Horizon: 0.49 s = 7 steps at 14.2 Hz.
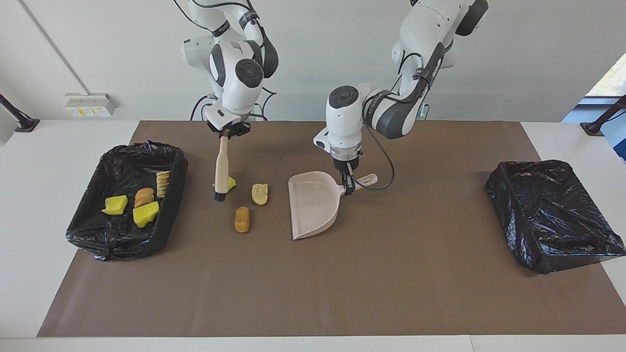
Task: Sweep and dump trash in bin
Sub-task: 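Move the brush beyond the sponge and bread with the right gripper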
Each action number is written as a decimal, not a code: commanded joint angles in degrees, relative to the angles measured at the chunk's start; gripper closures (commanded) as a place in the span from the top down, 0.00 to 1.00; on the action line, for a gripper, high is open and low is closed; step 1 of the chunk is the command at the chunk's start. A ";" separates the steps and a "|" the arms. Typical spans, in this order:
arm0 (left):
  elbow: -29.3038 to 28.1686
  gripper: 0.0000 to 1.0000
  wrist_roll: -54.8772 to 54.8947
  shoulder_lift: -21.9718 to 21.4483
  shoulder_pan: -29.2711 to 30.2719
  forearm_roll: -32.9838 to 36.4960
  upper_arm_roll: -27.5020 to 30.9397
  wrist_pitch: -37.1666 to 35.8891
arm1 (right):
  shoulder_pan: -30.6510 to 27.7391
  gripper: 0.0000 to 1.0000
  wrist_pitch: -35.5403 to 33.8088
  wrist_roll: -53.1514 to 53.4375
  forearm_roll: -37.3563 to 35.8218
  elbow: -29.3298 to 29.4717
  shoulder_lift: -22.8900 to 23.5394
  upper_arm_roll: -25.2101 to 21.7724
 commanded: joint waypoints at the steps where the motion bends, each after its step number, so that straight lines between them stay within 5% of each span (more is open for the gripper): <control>1: -0.41 0.00 -2.73 0.43 -1.49 1.45 0.22 0.61 | -3.40 0.00 2.73 -2.73 -1.98 -3.26 -1.42 0.85; 7: -3.93 0.00 -2.64 -1.68 -2.99 1.54 0.22 -0.27 | -7.35 0.00 4.66 -7.65 -4.00 -7.74 -2.65 0.85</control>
